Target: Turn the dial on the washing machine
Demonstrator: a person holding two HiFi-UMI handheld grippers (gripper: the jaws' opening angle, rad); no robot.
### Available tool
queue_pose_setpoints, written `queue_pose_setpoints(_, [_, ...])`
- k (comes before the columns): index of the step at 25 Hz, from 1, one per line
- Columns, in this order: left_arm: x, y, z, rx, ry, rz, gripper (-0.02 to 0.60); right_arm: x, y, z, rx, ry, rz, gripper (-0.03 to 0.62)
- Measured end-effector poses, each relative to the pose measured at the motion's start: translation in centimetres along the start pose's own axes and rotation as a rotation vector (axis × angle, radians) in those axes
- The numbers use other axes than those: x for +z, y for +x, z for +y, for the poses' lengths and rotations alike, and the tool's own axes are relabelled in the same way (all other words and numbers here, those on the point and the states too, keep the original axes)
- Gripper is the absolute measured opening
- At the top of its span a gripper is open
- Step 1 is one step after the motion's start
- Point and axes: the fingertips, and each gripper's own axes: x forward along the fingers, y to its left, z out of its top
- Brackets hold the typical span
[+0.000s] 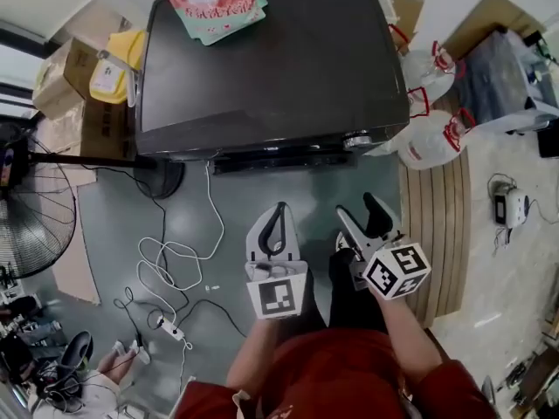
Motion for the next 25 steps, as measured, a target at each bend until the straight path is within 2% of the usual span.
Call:
queue_pose_setpoints(5, [3.1, -2.7, 0.7, -0.042, 0.021, 0.014, 0.009, 2.7, -1.8, 3.7, -0.005, -0.128, 0.01, 0.308])
queue_pose_setpoints(8, [4.8, -4.9, 1.0, -0.054, 0.023, 0.057, 0.009, 5.2, -3.7, 5.6, -0.036, -0.205, -0.021, 0.302])
queue_pose_setpoints(12, [8.8, -7.1, 1.2, -0.058, 0.014, 0.015, 0.009, 9.2, -6.4, 8.2, -0.071, -0.309, -0.096, 0.293])
queue_pose_setpoints(20, [17.7, -9.8, 3.3, -0.029, 0.057, -0.163, 0.009, 16.5, -10.4, 13.6, -0.068, -0.432, -0.259, 0.293])
queue_pose_setpoints(22, [20.3, -10.6, 3.6, -0.012, 0.053, -0.223, 0.009, 18.5, -11.2, 14.8, -0.089, -0.492, -0.303, 0.293])
queue_pose_setpoints(25, [23.9, -11.8, 4.0, 0.007, 0.086, -0.323, 0.009, 20.9, -12.0, 16.9, -0.097, -0.582, -0.358, 0.282])
